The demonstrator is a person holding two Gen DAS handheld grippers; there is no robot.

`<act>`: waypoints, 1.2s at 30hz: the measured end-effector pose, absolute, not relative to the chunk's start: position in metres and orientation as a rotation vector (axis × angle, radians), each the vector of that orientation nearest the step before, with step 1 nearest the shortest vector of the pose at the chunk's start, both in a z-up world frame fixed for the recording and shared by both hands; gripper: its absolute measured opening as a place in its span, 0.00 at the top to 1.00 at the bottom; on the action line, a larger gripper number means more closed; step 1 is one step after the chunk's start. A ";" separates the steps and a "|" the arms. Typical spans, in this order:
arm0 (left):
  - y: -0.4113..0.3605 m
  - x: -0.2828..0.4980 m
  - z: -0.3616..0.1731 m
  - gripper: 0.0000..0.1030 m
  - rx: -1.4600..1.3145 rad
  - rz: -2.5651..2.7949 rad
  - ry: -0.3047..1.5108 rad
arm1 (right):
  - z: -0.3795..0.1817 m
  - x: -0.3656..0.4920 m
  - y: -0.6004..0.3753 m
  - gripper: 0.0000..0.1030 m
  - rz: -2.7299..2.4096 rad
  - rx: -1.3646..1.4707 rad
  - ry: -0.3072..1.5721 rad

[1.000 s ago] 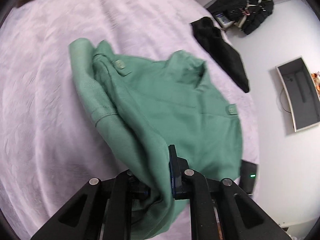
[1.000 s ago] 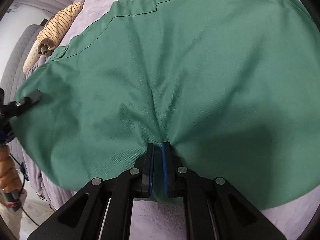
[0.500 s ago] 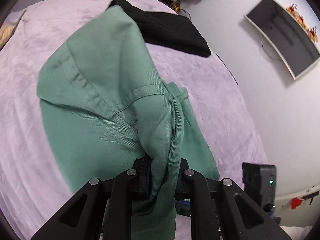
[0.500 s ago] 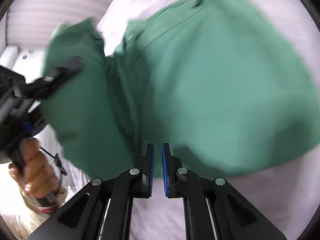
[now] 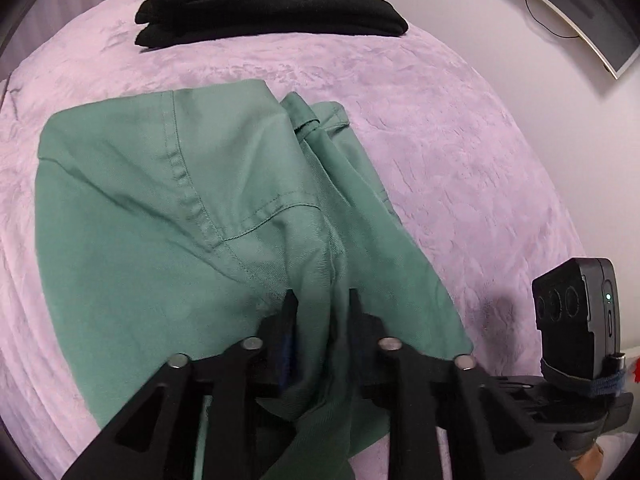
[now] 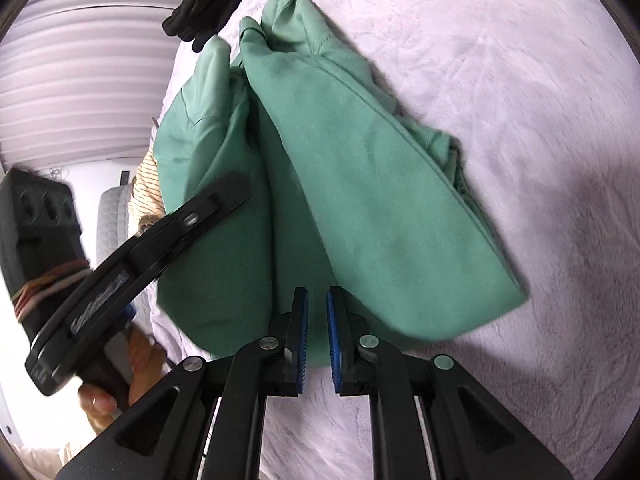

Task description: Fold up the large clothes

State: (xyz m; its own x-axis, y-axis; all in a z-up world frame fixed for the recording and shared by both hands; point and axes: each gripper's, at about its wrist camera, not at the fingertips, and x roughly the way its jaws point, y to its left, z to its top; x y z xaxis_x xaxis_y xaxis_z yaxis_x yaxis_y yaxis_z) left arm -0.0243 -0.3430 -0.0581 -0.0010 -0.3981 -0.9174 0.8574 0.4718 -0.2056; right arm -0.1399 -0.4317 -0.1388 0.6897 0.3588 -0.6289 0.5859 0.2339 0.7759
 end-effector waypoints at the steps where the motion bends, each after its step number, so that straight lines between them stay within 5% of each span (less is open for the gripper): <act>1: -0.336 -0.022 -0.050 0.19 0.465 -1.038 1.182 | -0.137 -0.140 -0.434 0.88 -0.184 1.378 0.858; 3: -0.328 -0.015 -0.036 0.02 0.429 -1.021 1.126 | -0.139 -0.138 -0.428 0.85 -0.174 1.392 0.838; 7: -0.305 0.008 -0.014 0.02 0.354 -0.975 1.097 | -0.130 -0.132 -0.435 0.39 -0.146 1.395 0.779; 14: -0.239 0.098 -0.032 0.02 0.262 -0.704 1.116 | -0.139 -0.115 -0.454 0.27 -0.068 1.544 0.629; 21: -0.215 0.147 -0.080 0.02 0.169 -0.577 1.184 | -0.145 -0.051 -0.464 0.26 0.026 1.482 0.731; 22: -0.216 0.148 -0.083 0.01 0.161 -0.574 1.187 | -0.143 -0.044 -0.463 0.27 0.045 1.470 0.739; 24: -0.218 0.146 -0.084 0.01 0.171 -0.560 1.173 | -0.134 -0.026 -0.461 0.57 0.048 1.412 0.775; 25: -0.218 0.146 -0.083 0.01 0.185 -0.547 1.163 | -0.125 -0.017 -0.459 0.95 0.034 1.354 0.812; 31: -0.242 0.135 -0.067 0.01 0.219 -0.617 1.125 | -0.054 -0.033 -0.458 0.95 0.115 1.196 0.661; 36: -0.289 0.112 -0.095 0.01 0.330 -0.681 1.134 | -0.088 -0.074 -0.483 0.95 -0.063 1.248 0.716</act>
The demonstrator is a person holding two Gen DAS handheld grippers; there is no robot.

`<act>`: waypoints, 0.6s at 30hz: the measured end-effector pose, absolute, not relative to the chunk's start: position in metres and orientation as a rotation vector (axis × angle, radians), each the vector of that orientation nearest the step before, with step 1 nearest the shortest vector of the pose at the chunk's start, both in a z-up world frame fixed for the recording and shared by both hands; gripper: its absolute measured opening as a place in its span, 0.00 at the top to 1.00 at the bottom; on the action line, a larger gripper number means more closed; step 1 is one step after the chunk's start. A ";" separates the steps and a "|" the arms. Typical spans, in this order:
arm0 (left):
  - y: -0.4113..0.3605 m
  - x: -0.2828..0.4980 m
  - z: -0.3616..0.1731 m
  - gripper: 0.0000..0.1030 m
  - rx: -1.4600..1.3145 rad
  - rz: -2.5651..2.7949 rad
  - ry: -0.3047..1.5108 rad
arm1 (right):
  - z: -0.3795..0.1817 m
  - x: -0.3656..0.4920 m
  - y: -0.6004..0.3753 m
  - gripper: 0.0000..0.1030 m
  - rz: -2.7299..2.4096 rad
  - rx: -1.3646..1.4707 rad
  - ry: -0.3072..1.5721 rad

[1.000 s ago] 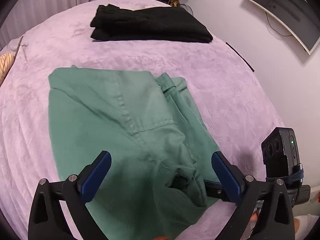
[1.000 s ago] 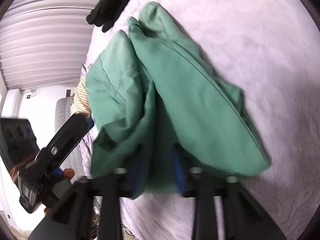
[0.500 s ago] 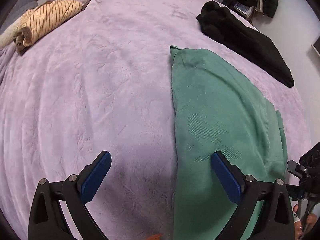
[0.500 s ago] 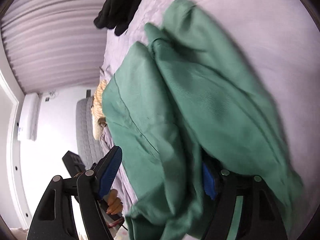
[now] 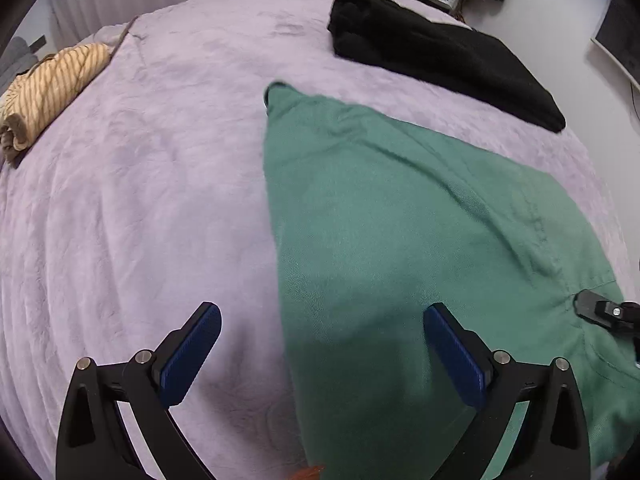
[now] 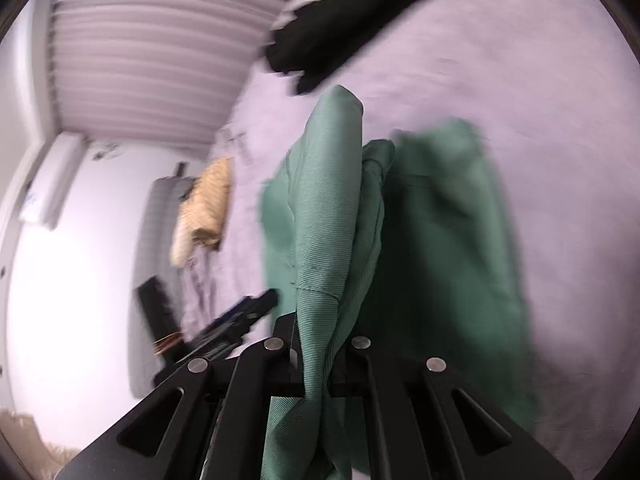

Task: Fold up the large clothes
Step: 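Lay the folded side down and open both tools, then pinch and straighten the folded edge with the right tool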

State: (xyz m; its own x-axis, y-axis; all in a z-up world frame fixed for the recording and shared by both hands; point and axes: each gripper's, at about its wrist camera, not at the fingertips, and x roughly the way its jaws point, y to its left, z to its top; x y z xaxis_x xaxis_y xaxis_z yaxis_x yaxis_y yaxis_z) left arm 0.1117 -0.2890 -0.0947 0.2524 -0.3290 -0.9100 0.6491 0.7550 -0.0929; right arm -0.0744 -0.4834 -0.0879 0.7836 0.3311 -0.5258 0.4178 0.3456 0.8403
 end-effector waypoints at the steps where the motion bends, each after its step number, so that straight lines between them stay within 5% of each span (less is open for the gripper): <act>1: -0.292 0.111 -0.104 0.00 0.326 -0.685 1.154 | -0.104 -0.080 -0.488 0.95 -0.094 1.275 0.747; 6: -0.287 0.118 -0.112 0.00 0.268 -0.695 1.224 | -0.143 -0.100 -0.490 0.85 -0.158 1.369 0.791; 13: -0.261 0.096 -0.068 0.00 0.354 -0.713 1.161 | -0.083 -0.127 -0.476 0.49 -0.251 1.158 0.860; 18: -0.236 0.060 -0.065 0.00 0.351 -0.731 1.195 | -0.044 -0.132 -0.443 0.42 -0.220 0.979 0.916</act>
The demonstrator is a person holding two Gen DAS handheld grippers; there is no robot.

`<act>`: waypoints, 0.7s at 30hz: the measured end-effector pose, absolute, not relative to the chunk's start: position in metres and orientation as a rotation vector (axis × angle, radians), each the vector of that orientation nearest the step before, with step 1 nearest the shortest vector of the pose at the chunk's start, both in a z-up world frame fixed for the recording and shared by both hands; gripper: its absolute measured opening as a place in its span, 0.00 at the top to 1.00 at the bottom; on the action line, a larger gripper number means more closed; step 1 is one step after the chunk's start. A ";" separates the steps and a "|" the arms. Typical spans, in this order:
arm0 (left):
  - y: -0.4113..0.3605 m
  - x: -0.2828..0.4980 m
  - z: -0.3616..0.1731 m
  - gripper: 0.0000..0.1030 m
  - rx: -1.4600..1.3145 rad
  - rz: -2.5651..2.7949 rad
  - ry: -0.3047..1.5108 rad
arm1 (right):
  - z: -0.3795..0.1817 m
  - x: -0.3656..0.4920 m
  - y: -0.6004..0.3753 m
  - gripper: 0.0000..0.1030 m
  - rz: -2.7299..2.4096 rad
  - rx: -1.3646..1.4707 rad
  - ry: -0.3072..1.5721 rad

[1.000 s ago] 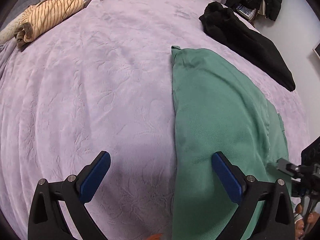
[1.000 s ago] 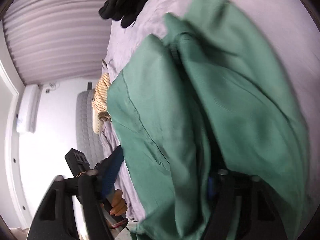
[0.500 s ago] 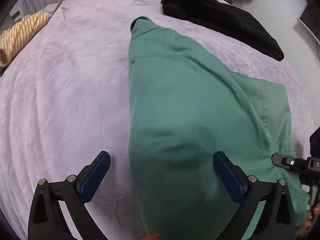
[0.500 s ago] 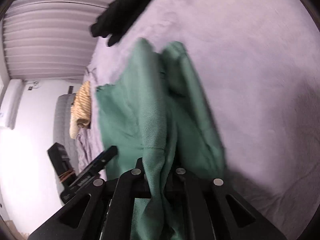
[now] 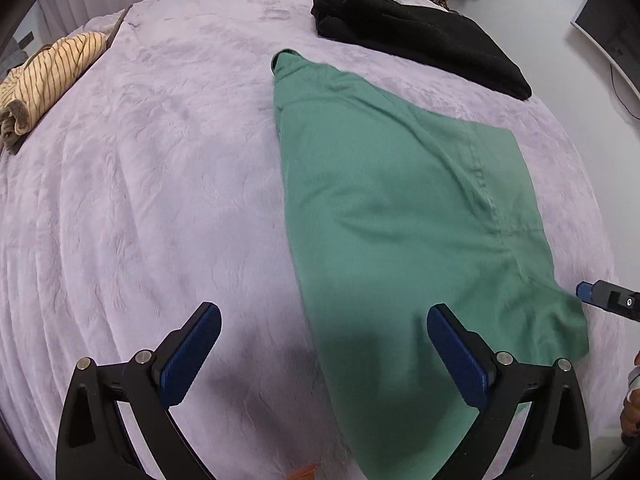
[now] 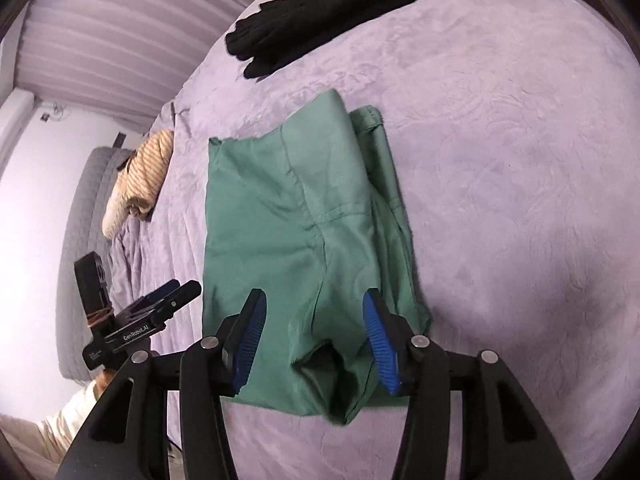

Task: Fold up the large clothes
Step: 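Pinch and straighten the folded edge with the right tool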

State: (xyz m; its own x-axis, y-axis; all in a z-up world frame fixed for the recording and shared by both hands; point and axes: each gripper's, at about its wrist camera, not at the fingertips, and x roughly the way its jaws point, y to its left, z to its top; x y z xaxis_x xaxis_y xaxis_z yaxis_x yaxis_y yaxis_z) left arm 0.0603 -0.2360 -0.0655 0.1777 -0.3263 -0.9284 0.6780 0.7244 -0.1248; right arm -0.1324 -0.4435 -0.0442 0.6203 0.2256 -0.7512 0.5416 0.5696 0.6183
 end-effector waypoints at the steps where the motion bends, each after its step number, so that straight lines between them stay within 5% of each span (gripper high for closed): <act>1: -0.232 0.053 -0.073 0.00 0.357 -0.722 1.223 | -0.044 -0.129 -0.435 0.40 -0.217 0.936 0.964; 3: -0.224 0.039 -0.088 0.00 0.362 -0.701 1.281 | -0.050 -0.125 -0.417 0.42 -0.233 0.854 1.049; 5: -0.211 0.028 -0.102 0.00 0.349 -0.683 1.315 | -0.059 -0.132 -0.409 0.96 -0.252 0.843 1.080; 13: -0.200 0.013 -0.123 0.00 0.287 -0.596 1.374 | -0.138 -0.183 -0.437 0.99 -0.382 1.190 1.043; 21: -0.208 0.004 -0.115 0.00 0.352 -0.561 1.361 | -0.083 -0.197 -0.440 0.94 -0.423 1.070 1.037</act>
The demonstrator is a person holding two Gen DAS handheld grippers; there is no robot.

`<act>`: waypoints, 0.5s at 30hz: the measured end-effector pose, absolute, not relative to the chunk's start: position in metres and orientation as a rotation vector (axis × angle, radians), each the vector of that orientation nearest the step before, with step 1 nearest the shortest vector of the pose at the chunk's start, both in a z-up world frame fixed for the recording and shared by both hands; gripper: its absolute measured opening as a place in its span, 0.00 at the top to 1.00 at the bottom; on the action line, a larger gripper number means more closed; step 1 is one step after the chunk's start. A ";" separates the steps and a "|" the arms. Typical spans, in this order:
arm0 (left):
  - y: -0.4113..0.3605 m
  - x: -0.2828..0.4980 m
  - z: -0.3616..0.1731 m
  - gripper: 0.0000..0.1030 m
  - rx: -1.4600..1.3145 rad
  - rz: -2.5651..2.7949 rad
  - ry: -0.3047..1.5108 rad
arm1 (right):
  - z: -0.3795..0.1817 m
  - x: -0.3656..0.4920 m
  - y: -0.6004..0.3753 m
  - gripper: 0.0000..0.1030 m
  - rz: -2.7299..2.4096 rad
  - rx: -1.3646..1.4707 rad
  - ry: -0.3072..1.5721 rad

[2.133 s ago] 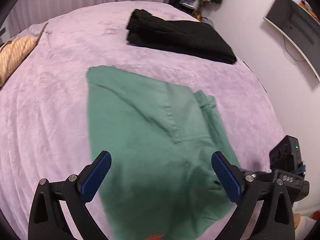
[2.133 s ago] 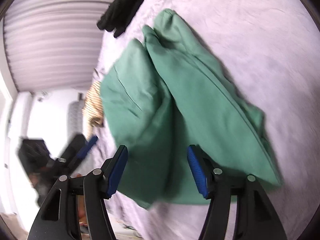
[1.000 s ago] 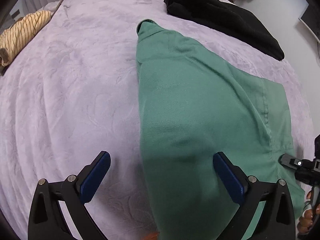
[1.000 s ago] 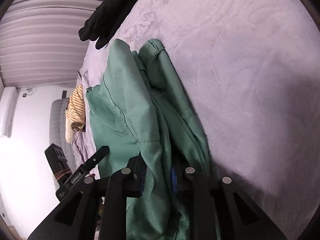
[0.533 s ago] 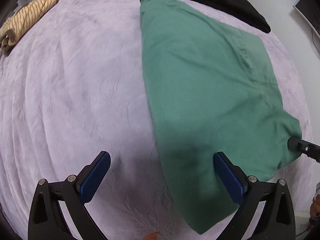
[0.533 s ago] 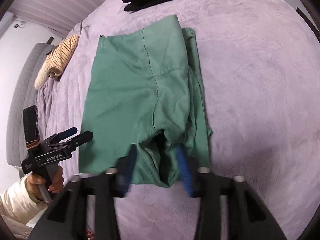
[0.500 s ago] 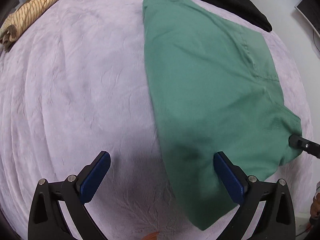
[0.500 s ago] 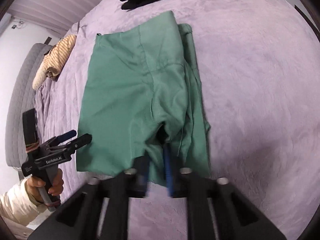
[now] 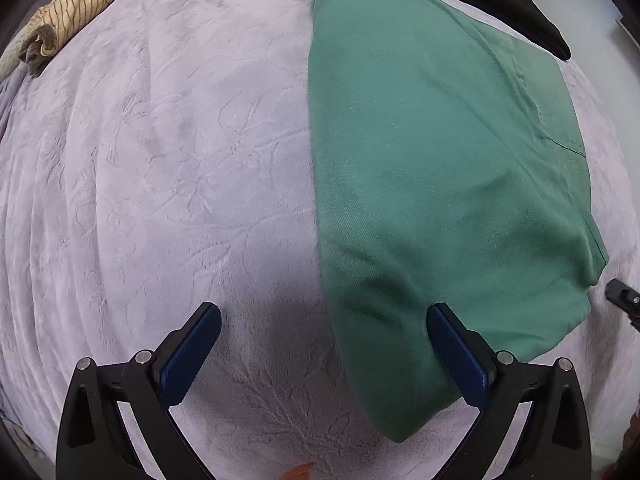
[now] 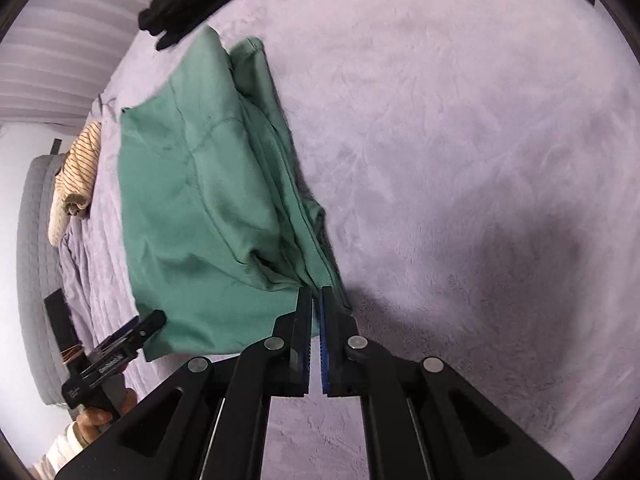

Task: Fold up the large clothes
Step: 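Pinch and straighten the folded edge with the right tool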

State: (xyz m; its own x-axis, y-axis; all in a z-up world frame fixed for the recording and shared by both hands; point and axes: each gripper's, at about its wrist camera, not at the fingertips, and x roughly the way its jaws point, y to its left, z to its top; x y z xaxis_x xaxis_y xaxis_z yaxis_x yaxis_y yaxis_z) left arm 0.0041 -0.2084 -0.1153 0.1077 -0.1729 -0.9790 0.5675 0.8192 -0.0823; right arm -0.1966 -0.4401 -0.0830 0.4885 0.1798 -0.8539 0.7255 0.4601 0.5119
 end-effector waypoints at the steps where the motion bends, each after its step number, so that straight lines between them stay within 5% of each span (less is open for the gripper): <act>1: -0.209 0.003 -0.115 0.00 0.353 -0.554 1.360 | -0.070 -0.199 -0.441 0.92 -0.413 1.056 0.993; 6: -0.216 -0.004 -0.115 0.00 0.371 -0.529 1.345 | -0.047 -0.161 -0.432 0.92 -0.279 0.976 0.950; 15: -0.239 -0.008 -0.113 0.00 0.404 -0.534 1.355 | -0.128 -0.162 -0.440 1.00 -0.334 1.084 1.105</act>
